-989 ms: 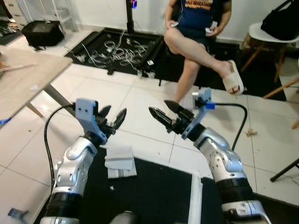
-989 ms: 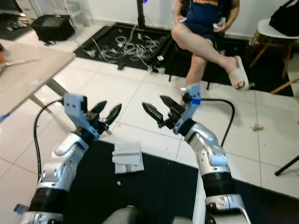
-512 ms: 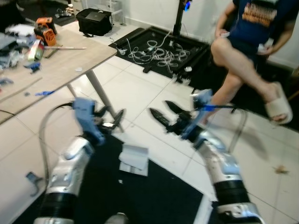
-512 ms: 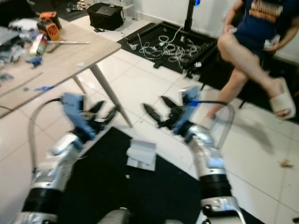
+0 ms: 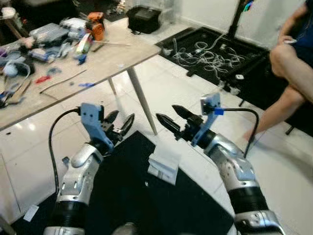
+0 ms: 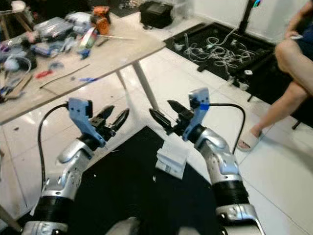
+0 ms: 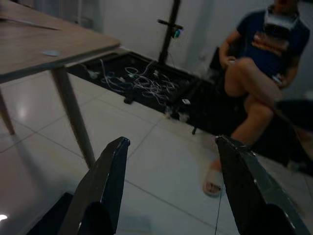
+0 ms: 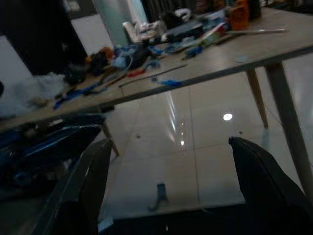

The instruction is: Picking trash to rubbish bin

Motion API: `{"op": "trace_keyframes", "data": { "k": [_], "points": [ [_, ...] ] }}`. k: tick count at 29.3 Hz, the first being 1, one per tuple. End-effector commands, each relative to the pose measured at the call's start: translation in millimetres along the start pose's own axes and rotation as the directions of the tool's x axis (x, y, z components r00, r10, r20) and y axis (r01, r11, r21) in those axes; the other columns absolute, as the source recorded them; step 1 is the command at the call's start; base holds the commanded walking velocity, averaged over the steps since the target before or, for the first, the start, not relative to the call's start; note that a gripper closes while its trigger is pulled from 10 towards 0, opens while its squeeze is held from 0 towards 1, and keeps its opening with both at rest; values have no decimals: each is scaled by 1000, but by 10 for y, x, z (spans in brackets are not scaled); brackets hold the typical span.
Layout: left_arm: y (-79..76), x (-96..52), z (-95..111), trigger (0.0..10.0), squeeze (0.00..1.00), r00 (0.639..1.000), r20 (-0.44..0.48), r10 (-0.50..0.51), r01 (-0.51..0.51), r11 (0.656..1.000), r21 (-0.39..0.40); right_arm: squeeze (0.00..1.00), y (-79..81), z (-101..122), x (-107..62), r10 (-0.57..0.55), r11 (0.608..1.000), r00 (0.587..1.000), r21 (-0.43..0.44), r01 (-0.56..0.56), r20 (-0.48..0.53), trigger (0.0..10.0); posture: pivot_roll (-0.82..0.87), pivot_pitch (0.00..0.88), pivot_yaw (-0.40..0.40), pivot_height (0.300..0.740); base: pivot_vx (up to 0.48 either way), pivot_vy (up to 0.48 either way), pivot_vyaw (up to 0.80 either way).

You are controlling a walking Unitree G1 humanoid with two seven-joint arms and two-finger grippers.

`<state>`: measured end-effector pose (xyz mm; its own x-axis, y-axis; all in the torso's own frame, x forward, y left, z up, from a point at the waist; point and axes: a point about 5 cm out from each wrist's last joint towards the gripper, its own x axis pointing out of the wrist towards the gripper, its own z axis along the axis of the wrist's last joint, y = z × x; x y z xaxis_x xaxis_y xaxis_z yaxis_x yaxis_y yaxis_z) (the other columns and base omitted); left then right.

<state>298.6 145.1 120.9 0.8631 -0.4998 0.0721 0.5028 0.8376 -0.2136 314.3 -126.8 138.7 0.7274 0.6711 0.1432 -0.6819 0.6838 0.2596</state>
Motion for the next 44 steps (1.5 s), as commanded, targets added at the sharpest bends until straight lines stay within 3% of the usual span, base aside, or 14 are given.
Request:
{"op": "trace_keyframes", "data": {
  "k": [1, 44],
  "points": [
    [31, -33, -43, 10000, 0, 1000, -13, 14, -14, 1000, -7, 0, 29, -18, 23, 13, 1000, 1000, 9, -13, 1, 10000, 12, 0, -10, 740, 0, 0, 788],
    [26, -30, -62, 10000, 0, 1000, 13, 14, -14, 1000, -13, 0, -6, -39, 2, 19, 1000, 1000, 13, -19, -1, 10000, 2, 0, -28, 740, 0, 0, 787]
  ]
}}
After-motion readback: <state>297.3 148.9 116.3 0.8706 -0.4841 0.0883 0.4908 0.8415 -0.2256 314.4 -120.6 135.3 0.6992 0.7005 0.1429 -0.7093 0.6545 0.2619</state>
